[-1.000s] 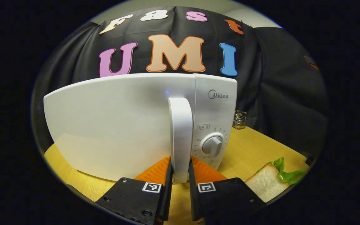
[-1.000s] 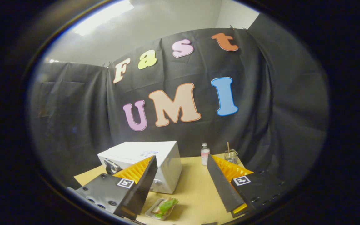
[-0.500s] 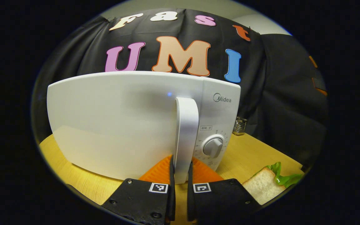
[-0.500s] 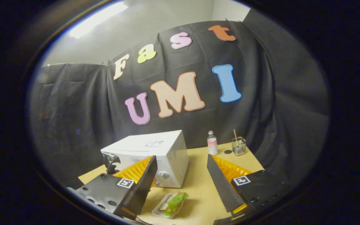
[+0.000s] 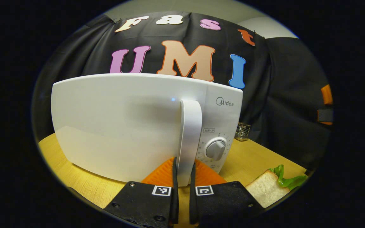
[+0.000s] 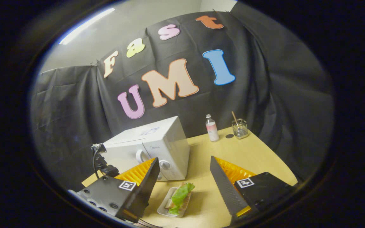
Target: Open the microwave oven with the left hand, put the food in, and close the microwave oven.
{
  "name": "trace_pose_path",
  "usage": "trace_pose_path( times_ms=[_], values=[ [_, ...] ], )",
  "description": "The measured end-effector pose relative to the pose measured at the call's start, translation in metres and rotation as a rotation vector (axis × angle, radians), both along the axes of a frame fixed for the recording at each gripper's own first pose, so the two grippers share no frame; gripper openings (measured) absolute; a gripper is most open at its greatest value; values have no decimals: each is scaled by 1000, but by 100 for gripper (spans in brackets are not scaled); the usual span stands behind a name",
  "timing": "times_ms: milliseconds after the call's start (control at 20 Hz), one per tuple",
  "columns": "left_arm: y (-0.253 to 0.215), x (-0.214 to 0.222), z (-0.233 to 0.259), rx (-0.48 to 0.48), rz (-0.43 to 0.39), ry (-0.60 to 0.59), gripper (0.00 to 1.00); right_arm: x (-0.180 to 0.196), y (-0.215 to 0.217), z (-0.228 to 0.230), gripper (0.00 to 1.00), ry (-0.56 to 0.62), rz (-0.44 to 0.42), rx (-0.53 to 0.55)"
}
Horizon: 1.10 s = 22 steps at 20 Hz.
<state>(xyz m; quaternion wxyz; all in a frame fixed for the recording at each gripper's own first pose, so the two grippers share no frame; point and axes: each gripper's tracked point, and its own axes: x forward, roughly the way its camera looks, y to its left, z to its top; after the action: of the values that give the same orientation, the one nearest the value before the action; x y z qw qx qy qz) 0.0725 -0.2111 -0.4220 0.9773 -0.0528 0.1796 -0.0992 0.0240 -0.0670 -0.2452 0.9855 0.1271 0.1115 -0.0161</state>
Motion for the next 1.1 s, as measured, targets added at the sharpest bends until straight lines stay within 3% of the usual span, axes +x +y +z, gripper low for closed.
trace_pose_path(
  times_ms=[200,350,400,600,850,950,1000,1050,1100],
  values=[
    [9,-53,17,-5,-81,-104,12,-12,-19,-6,89,-2,-48,-39],
    [22,-84,22,-9,-110,-86,12,-17,-27,-6,89,-16,-73,-44],
    [27,-93,23,-4,-111,-77,13,-18,-27,-6,99,-23,-76,-37],
    [41,-116,25,11,-90,-52,15,-25,-23,-10,98,-26,-77,-15],
    [67,-146,31,8,-46,-24,24,-36,-14,-10,98,-31,-66,-11],
    [89,-153,29,-10,3,-18,33,-40,-7,-7,98,-36,-47,14],
    [100,-156,28,-23,30,-4,60,-41,-6,-6,98,-39,-44,24],
    [108,-159,27,-41,44,5,72,-42,-3,-5,98,-45,-44,33],
    [113,-165,26,-61,49,14,94,-43,-1,-5,98,-50,-45,38]
  ],
)
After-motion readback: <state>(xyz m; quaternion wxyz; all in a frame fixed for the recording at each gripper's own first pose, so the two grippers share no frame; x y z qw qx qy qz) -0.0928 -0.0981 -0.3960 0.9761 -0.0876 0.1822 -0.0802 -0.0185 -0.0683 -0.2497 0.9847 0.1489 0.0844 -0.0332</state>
